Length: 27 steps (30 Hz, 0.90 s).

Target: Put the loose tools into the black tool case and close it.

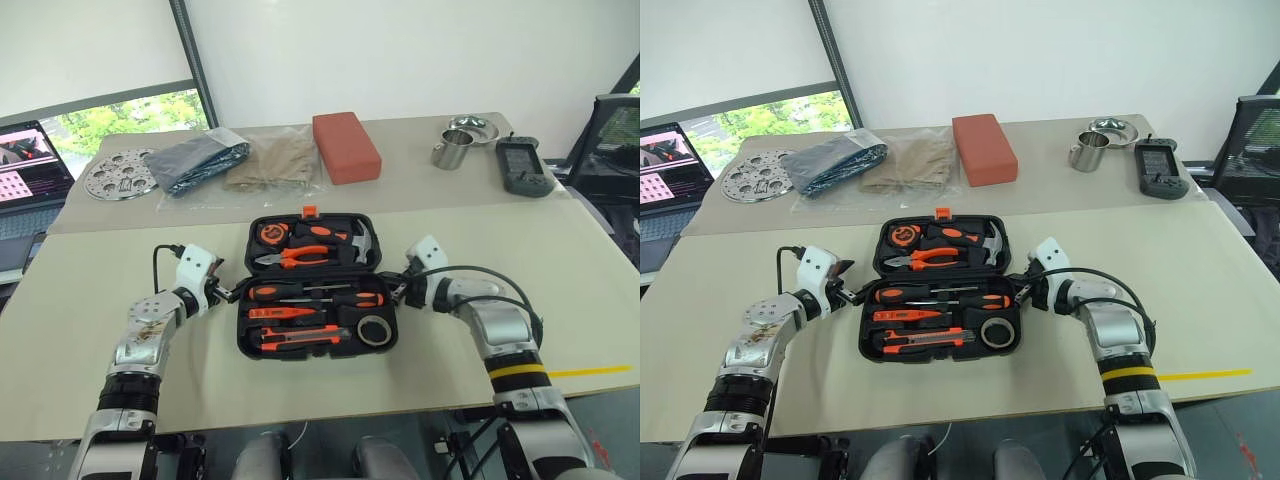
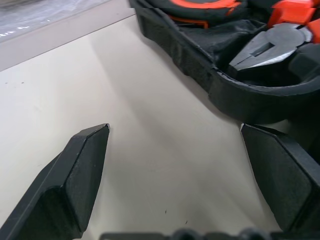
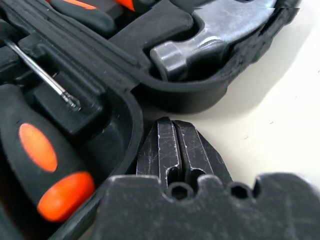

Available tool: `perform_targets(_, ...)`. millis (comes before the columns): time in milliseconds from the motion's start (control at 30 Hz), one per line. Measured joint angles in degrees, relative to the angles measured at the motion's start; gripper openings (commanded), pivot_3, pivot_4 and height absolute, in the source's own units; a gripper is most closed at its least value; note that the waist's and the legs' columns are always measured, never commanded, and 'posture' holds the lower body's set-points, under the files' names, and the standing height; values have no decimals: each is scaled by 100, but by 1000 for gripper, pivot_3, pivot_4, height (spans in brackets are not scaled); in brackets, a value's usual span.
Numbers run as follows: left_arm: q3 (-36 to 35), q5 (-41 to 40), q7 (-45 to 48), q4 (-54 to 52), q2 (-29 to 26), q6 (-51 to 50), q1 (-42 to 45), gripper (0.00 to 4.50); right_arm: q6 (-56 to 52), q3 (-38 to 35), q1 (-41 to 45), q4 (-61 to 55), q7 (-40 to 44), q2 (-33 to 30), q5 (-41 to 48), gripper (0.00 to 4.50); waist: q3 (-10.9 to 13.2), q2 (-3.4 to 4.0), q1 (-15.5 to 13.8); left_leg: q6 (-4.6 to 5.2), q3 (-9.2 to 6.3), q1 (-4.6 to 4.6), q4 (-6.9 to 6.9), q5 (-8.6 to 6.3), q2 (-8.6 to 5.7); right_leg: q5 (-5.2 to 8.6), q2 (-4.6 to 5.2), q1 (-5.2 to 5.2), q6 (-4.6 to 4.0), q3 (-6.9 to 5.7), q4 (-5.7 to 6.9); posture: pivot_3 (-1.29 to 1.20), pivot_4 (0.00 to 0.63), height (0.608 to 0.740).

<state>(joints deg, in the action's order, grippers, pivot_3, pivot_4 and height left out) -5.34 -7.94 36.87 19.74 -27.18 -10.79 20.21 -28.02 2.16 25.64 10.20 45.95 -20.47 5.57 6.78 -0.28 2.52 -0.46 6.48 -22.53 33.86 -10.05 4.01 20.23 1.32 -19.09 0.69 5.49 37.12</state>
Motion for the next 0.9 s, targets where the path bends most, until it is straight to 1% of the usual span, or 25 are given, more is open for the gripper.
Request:
perform_targets(67, -11, -1, -32, 32, 0, 9, 1, 4500, -22, 32, -3, -42, -119, 13, -22, 17, 1, -1, 9, 0, 0, 8, 0, 0, 0, -1, 0, 3, -1, 1, 4, 0, 150, 740)
perform_targets(133, -8, -2, -34, 28, -29, -6, -2, 4500, -11, 61, -3, -58, -232, -1, -42, 591, 2, -4, 15, 0, 0, 17, 0, 0, 0, -1, -2, 10, -2, 2, 4, 0, 150, 740)
perform_targets(167, -9, -21, -17, -43, -57, -89, -27, 4500, -5, 59, 0, -58, -249, -40, -34, 696, 2, -4, 15, 0, 1, 16, 0, 0, -1, -1, -2, 9, -2, 3, 4, 0, 150, 740)
perform_targets(200, -14, -62, 9, -127, -93, -185, -66, 4500, -3, 55, 5, -62, -235, -115, -18, 1064, 3, -4, 12, 1, 2, 15, 0, -1, -2, -1, -1, 9, -2, 4, 3, 0, 150, 740)
perform_targets(233, -22, -104, 35, -183, -131, -243, -102, 4500, -4, 55, 4, -65, -209, -204, 2, 1340, 3, -4, 7, 3, 2, 13, 0, -2, -2, -1, 1, 9, -2, 4, 2, 0, 150, 740)
perform_targets(300, -91, -199, 145, -373, -339, -438, -252, 4500, -9, -11, 1, -68, -85, -548, 35, 2082, 4, -6, -3, 7, 4, 11, 0, -4, -1, -1, 6, 9, -2, 4, -1, 0, 150, 740)
perform_targets(367, -190, -273, 205, -404, -489, -566, -304, 4500, -10, -128, 1, -68, -33, -763, 53, 2783, 5, -8, -7, 7, 5, 11, -1, -5, -1, -1, 7, 8, -1, 4, -3, 0, 150, 740)
perform_targets(433, -328, -358, 202, -403, -551, -725, -304, 4500, -10, -236, 1, -65, 33, -929, 153, 3517, 7, -11, -13, 8, 4, 11, -1, -5, -1, -1, 7, 9, -1, 3, -3, 0, 150, 740)
perform_targets(467, -380, -387, 199, -401, -559, -799, -288, 4500, -11, -287, 3, -60, 49, -975, 209, 3813, 7, -12, -17, 8, 4, 11, -1, -5, -1, -1, 7, 9, -1, 2, -3, 0, 150, 740)
perform_targets(500, -423, -448, 199, -396, -559, -878, -249, 4500, -16, -324, 20, -36, 69, -1000, 262, 4223, 9, -15, -22, 8, 3, 11, 0, -4, -1, -1, 7, 10, -1, 2, -3, 0, 150, 740)
perform_targets(533, -472, -538, 210, -373, -556, -972, -170, 4500, -29, -362, 76, 46, 68, -995, 300, 4413, 12, -20, -25, 8, 3, 10, 0, -4, -1, -1, 7, 10, -1, 1, -3, 0, 150, 740)
perform_targets(633, -511, -789, 326, -155, -543, -1277, 314, 4500, -214, -558, 512, 459, -45, -895, 542, 4469, 16, -25, -28, 8, 3, 10, 1, -3, -6, -1, 7, 9, -1, 1, -2, 0, 150, 740)
perform_targets(733, -443, -802, 466, 282, -464, -1355, 919, 4500, -427, -743, 1085, 839, -129, -742, 791, 4469, 16, -25, -31, 6, 3, 9, 0, -3, -7, -1, 4, 9, -1, 0, -4, 0, 150, 740)
perform_targets(900, -231, -760, 463, 1444, -150, -1489, 1985, 4500, -732, -789, 1703, 1623, -358, -391, 932, 4469, 16, -26, -41, -6, 6, -9, 2, 5, -7, -1, 2, -5, -1, -1, -6, 0, 150, 740)
